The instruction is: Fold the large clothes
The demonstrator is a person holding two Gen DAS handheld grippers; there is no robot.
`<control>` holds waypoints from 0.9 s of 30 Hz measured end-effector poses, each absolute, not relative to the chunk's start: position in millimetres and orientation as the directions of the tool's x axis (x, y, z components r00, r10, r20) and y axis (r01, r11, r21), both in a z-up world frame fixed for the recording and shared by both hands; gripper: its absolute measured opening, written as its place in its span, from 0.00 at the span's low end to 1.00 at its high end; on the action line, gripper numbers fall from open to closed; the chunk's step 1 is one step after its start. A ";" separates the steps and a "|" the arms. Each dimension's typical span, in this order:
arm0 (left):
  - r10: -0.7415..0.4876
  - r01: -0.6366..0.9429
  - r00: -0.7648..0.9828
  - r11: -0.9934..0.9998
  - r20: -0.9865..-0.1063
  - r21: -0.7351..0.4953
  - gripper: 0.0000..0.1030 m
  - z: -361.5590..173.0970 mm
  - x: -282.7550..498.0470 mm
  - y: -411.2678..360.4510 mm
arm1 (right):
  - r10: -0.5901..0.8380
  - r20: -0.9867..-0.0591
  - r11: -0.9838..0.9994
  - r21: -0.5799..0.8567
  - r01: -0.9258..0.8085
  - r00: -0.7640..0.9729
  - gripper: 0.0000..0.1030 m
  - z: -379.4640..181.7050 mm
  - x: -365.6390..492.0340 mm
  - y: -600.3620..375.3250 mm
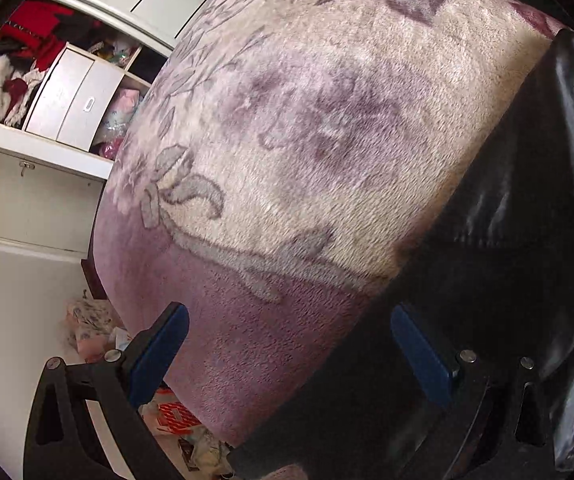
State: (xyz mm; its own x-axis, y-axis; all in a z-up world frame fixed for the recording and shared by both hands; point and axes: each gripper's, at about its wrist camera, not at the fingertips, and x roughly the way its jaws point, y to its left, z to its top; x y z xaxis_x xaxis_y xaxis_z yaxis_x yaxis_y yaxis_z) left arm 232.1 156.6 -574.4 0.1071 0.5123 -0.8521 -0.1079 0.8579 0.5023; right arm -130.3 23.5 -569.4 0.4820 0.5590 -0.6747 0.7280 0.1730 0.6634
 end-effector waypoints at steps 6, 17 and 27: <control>0.495 -0.131 0.059 0.865 -0.867 0.485 1.00 -566.9 203.3 187.6 | 0.613 -0.735 0.428 0.617 0.661 0.290 0.23 -558.1 -159.6 57.8; 0.136 -0.442 -0.055 0.885 -0.989 0.147 1.00 -570.1 100.3 274.7 | 0.548 -0.831 0.676 0.509 0.533 0.098 0.56 -478.5 -322.0 5.2; -0.130 -0.604 -0.013 0.791 -0.991 -0.095 0.75 -641.8 60.8 281.9 | 0.560 -0.829 0.715 0.490 0.499 0.012 0.55 -478.3 -469.2 -4.1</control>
